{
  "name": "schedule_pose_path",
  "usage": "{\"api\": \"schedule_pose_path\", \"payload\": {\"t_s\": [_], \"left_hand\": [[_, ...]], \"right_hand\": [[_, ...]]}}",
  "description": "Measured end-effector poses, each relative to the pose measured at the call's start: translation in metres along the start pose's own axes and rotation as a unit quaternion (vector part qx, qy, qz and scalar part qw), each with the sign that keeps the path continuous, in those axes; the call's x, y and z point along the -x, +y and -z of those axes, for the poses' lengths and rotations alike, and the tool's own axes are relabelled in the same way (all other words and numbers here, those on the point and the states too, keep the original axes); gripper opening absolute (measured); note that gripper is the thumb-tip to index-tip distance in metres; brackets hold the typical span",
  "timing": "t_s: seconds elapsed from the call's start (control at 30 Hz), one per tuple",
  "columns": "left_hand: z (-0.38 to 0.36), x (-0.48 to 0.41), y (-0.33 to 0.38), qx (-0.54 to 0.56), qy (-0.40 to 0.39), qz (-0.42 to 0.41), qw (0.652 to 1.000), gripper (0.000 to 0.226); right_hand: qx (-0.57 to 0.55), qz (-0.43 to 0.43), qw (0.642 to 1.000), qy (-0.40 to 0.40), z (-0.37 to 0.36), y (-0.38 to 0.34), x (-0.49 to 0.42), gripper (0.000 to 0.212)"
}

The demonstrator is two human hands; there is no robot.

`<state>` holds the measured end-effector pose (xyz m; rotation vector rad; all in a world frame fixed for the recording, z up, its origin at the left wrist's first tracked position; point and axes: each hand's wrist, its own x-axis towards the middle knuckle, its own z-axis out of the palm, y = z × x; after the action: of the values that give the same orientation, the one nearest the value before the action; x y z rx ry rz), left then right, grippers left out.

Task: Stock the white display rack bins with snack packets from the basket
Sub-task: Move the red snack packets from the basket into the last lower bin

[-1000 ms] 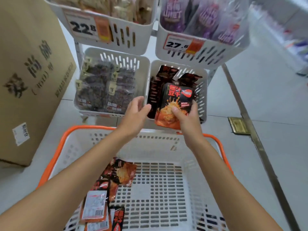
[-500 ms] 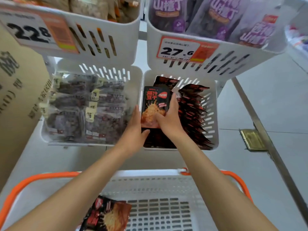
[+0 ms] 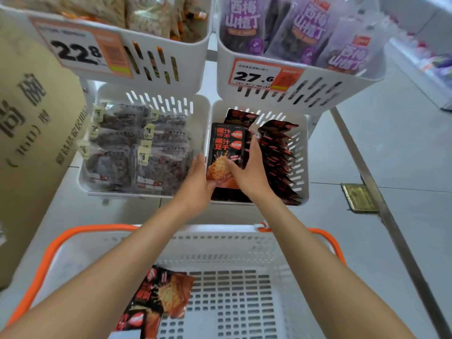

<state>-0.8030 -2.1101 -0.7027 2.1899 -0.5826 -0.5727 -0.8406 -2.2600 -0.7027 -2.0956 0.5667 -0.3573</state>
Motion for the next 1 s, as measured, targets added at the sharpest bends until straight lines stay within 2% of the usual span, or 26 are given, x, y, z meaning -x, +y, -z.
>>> {"api": "schedule_pose_path", "payload": {"t_s": [0.13,0.23,0.3,0.33,0.4,0.47,0.57,0.67,0.73,0.8,0.9,1.0], "left_hand": [[0.020,0.055,0.013,-0.001,0.014,-0.014,1.000,0.070],[0.036,0.106,-0.002,-0.056,0.072,-0.061,0.994,0.053],[0.046,0.137,-0.022,-0.104,0.122,-0.102,0.982,0.043],[0.051,0.153,-0.034,-0.119,0.138,-0.111,0.977,0.040],[0.062,0.181,-0.059,-0.153,0.158,-0.105,0.970,0.040],[0.073,0.206,-0.086,-0.208,0.172,-0.072,0.960,0.043],[0.082,0.235,-0.118,-0.237,0.161,-0.023,0.958,0.050],[0.083,0.243,-0.124,-0.206,0.153,-0.024,0.966,0.051],[0.084,0.243,-0.123,-0.187,0.161,-0.027,0.969,0.051],[0.084,0.244,-0.124,-0.181,0.163,-0.031,0.969,0.051],[0.081,0.244,-0.127,-0.193,0.151,-0.044,0.969,0.050],[0.078,0.241,-0.127,-0.201,0.158,-0.047,0.966,0.051]], "right_hand": [[0.028,0.032,0.999,0.016,0.011,-0.019,0.057,0.069],[0.029,0.106,0.993,0.049,0.009,-0.041,0.119,0.045],[0.036,0.146,0.988,0.028,0.000,-0.047,0.162,0.035],[0.039,0.141,0.989,-0.011,-0.007,-0.048,0.182,0.034],[0.059,0.105,0.984,-0.131,-0.026,-0.042,0.215,0.035],[0.101,0.055,0.961,-0.253,-0.050,-0.025,0.236,0.043],[0.160,-0.024,0.911,-0.380,-0.095,0.000,0.257,0.077],[0.252,-0.001,0.886,-0.389,-0.147,0.012,0.271,0.099],[0.314,0.052,0.879,-0.356,-0.172,0.018,0.269,0.105],[0.347,0.038,0.869,-0.350,-0.184,0.030,0.257,0.110],[0.347,0.001,0.860,-0.374,-0.174,0.051,0.244,0.102],[0.299,0.001,0.890,-0.344,-0.150,0.071,0.248,0.084]]}}
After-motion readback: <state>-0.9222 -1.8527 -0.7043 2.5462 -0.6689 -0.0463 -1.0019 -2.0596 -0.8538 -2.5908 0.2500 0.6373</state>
